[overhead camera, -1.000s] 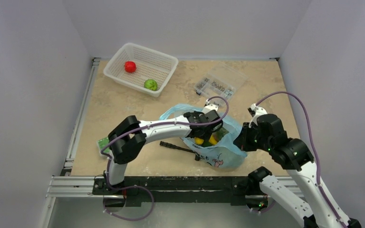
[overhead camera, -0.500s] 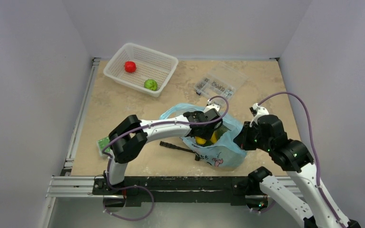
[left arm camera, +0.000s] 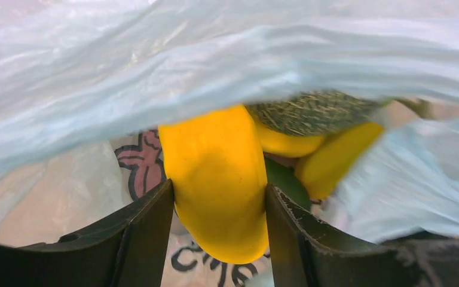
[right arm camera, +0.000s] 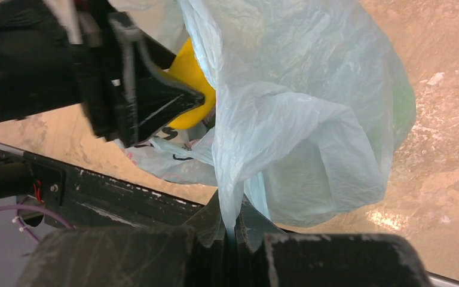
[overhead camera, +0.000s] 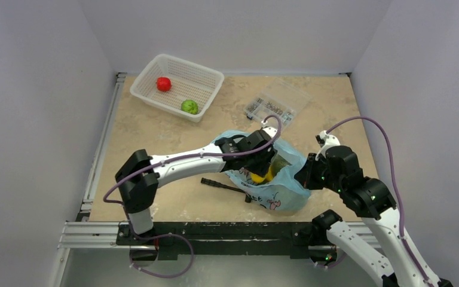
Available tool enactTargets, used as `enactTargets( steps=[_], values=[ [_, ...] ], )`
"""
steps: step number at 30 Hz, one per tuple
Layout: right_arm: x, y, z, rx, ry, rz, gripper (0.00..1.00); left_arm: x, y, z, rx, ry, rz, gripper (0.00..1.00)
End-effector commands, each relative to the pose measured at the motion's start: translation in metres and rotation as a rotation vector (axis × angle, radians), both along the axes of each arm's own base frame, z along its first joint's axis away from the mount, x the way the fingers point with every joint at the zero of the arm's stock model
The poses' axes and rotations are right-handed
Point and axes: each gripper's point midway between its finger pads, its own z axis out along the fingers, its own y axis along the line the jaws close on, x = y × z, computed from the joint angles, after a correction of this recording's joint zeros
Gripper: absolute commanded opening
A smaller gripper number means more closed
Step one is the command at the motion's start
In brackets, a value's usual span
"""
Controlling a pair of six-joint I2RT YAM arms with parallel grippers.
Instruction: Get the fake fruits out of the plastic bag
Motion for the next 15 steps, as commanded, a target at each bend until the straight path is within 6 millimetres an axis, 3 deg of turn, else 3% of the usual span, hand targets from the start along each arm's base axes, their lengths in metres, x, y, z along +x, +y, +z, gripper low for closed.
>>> enactTargets(
  steps=[1,8,15],
  values=[
    [0.007,-0.002,0.008,0.002,-0.041,-0.026,0.00,-0.014,-0.012,0.063,-0.181,-0.044,-0.122,0.00],
    [0.009,-0.005,0.009,-0.007,-0.048,-0.040,0.00,-0.044,0.002,0.097,-0.288,-0.055,-0.254,0.00],
    [0.010,-0.003,0.005,-0.003,-0.041,-0.035,0.00,-0.046,0.034,0.152,-0.442,-0.135,-0.251,0.00]
  ],
)
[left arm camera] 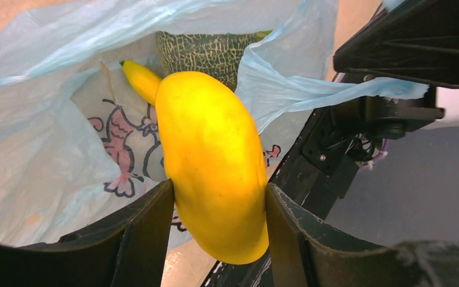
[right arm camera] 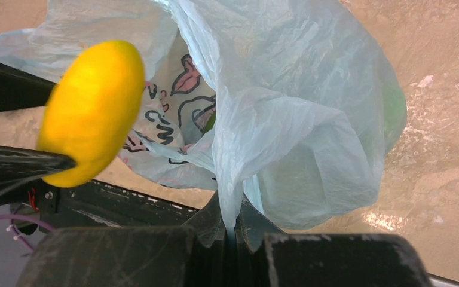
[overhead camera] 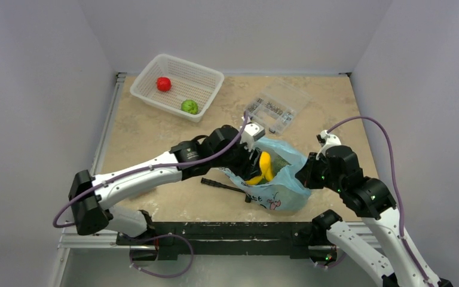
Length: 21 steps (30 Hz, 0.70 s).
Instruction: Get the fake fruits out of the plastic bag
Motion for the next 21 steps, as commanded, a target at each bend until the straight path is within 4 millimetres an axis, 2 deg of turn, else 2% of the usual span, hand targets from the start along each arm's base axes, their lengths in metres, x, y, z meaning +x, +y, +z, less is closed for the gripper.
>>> enactTargets(
  steps=[1,5,8,10,13,18,21],
  values=[
    [0.007,0.001,0.005,0.009,-0.033,-0.017,0.00,0.006,0.011,0.060,-0.187,-0.083,-0.012,0.00],
    [0.007,0.003,0.006,0.023,-0.034,-0.009,0.00,0.016,0.025,0.085,-0.254,-0.090,0.049,0.00],
    [0.006,0.000,0.006,0.014,-0.036,-0.019,0.00,0.034,0.045,0.102,-0.285,-0.092,0.171,0.00],
    [0.005,0.002,0.008,0.028,-0.041,-0.012,0.00,0.052,0.066,0.111,-0.278,-0.115,0.281,0.00],
    [0.004,0.003,0.008,0.038,-0.039,-0.011,0.00,0.085,0.113,0.118,-0.245,-0.190,0.517,0.00],
    [0.002,0.003,0.009,0.049,-0.047,-0.011,0.00,0.124,0.188,0.118,-0.290,-0.223,0.851,0.00],
    [0.003,0.003,0.009,0.050,-0.051,-0.010,0.00,0.150,0.209,0.111,-0.276,-0.204,0.946,0.00]
  ],
)
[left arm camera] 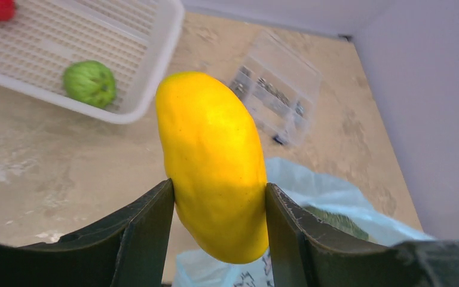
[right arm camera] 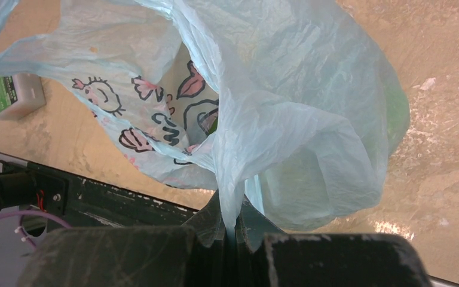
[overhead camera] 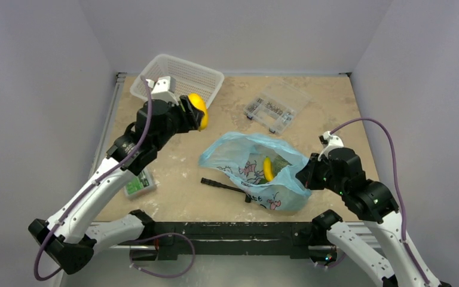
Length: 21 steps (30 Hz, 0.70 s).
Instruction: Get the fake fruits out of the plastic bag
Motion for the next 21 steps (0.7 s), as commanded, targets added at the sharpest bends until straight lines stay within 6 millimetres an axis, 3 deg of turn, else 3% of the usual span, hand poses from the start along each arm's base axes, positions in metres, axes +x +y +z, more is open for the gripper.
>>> enactTargets(
  steps=[1,4,8,16,19,21],
  values=[
    [0.005,0.004,0.005,0.027,-0.029,-0.003,0.00,0.042,0.041,0.000,-0.054,0.020,0.234,0.00],
    [0.005,0.004,0.005,0.029,-0.033,-0.002,0.00,0.073,0.059,-0.008,-0.113,0.052,0.340,0.00],
    [0.004,0.003,0.007,0.033,-0.041,-0.003,0.00,0.130,0.069,-0.019,-0.208,0.031,0.453,0.00],
    [0.004,0.003,0.009,0.032,-0.045,0.001,0.00,0.255,0.059,-0.044,-0.209,-0.052,0.523,0.00],
    [0.005,0.004,0.006,0.032,-0.040,-0.002,0.00,0.293,0.067,-0.069,-0.178,-0.057,0.584,0.00],
    [0.006,0.004,0.004,0.032,-0.038,-0.002,0.00,0.311,0.075,-0.101,-0.199,-0.001,0.645,0.00]
  ],
)
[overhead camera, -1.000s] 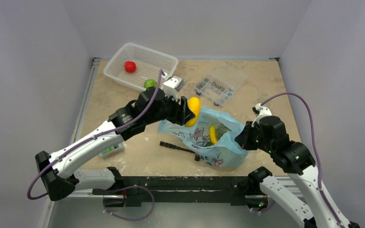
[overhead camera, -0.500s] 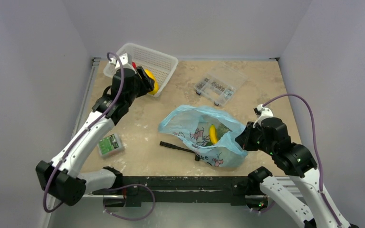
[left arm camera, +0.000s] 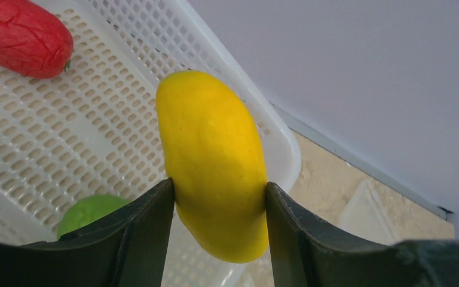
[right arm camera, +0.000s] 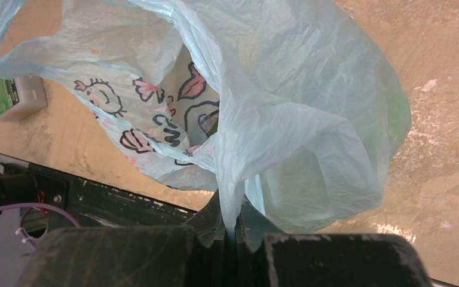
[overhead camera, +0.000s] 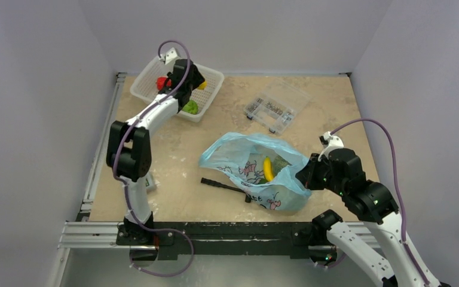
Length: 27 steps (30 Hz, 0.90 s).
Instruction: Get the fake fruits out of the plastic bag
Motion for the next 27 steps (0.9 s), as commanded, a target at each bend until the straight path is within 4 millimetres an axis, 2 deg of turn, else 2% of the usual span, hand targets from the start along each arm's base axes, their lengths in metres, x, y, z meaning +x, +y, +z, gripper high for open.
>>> enactTargets(
  steps=[1,4,6,10,13,15,18,21,24,26,27],
  values=[
    [0.005,0.004,0.002,0.023,-0.024,-0.002,0.00,0.051,0.022,0.002,-0.079,-0.096,0.133,0.00],
    [0.005,0.004,0.003,0.027,-0.028,-0.004,0.00,0.068,0.023,-0.010,-0.076,-0.094,0.151,0.00],
    [0.006,0.004,0.003,0.027,-0.026,-0.004,0.00,0.073,0.022,-0.026,-0.058,-0.044,0.155,0.00],
    [0.007,0.005,0.002,0.020,-0.017,-0.002,0.00,0.071,0.029,-0.063,-0.056,0.083,0.195,0.06],
    [0.007,0.005,0.002,0.019,-0.015,-0.002,0.00,0.066,0.036,-0.081,-0.073,0.171,0.223,0.08],
    [0.007,0.005,0.002,0.020,-0.017,-0.003,0.00,0.066,0.040,-0.088,-0.089,0.220,0.231,0.15],
    [0.008,0.005,0.001,0.020,-0.017,-0.003,0.00,0.064,0.038,-0.093,-0.110,0.251,0.208,0.33],
    [0.008,0.005,0.002,0.020,-0.017,-0.003,0.00,0.063,0.035,-0.089,-0.104,0.271,0.175,0.58],
    [0.007,0.005,0.003,0.020,-0.021,-0.001,0.00,0.064,0.031,-0.073,-0.112,0.255,0.137,0.73],
    [0.007,0.004,0.004,0.022,-0.024,-0.001,0.00,0.064,0.027,-0.057,-0.130,0.234,0.100,0.98],
    [0.006,0.004,0.005,0.023,-0.024,-0.001,0.00,0.064,0.024,-0.046,-0.135,0.221,0.082,1.00]
  ],
)
